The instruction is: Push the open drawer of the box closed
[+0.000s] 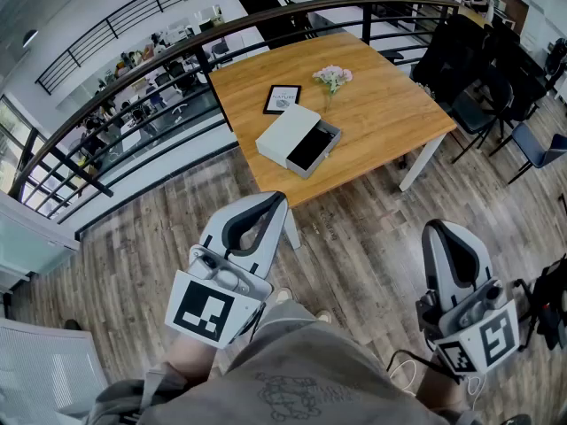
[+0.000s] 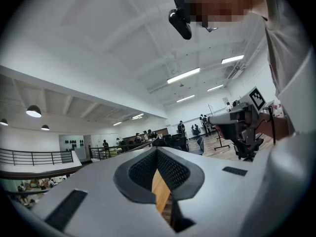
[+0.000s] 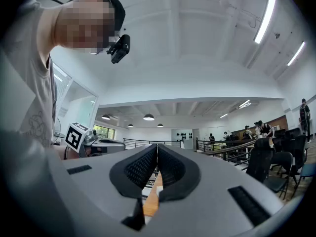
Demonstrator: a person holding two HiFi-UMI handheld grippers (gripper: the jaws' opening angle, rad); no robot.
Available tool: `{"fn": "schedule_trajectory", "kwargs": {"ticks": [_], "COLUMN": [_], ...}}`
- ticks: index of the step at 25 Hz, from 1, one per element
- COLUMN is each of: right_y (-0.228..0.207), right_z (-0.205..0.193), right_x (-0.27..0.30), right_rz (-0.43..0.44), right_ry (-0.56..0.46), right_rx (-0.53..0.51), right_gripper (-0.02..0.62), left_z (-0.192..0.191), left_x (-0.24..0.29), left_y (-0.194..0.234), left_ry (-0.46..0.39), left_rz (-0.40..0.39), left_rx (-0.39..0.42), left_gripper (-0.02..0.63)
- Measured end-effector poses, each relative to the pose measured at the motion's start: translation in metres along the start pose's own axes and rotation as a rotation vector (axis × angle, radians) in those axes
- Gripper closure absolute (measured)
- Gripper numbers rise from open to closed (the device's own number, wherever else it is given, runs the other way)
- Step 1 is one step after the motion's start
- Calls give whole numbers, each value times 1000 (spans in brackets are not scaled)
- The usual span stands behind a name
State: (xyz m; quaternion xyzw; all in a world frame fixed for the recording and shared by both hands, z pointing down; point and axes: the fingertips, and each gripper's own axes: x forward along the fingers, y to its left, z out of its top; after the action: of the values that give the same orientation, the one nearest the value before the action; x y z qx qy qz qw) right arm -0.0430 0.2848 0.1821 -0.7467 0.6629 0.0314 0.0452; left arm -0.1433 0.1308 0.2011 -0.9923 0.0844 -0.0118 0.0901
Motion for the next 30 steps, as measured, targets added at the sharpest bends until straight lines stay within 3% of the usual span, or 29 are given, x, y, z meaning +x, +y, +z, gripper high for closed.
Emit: {"fn": "schedule_trajectory", "kwargs": {"ticks": [20, 22, 24, 30], "right_y": [-12, -16, -18, -24], "right_z": [-16, -15, -17, -32], "right_x": [-9, -10, -10, 3], "right_rz": [-17, -32, -34, -21], "right_ry": [-13, -32, -29, 35], "right_rx": [46, 62, 69, 53], "right_gripper": [559, 533, 462, 457], "left_z": [-8, -11, -15, -23], "left_x": [10, 10, 10, 18], "left_y": [-17, -17, -17, -10], "left_ry": [24, 32, 39, 49], "left_rz": [-30, -28, -31, -31], "left_rx": [-15, -18, -9, 16], "left_gripper": [591, 591, 591, 591]}}
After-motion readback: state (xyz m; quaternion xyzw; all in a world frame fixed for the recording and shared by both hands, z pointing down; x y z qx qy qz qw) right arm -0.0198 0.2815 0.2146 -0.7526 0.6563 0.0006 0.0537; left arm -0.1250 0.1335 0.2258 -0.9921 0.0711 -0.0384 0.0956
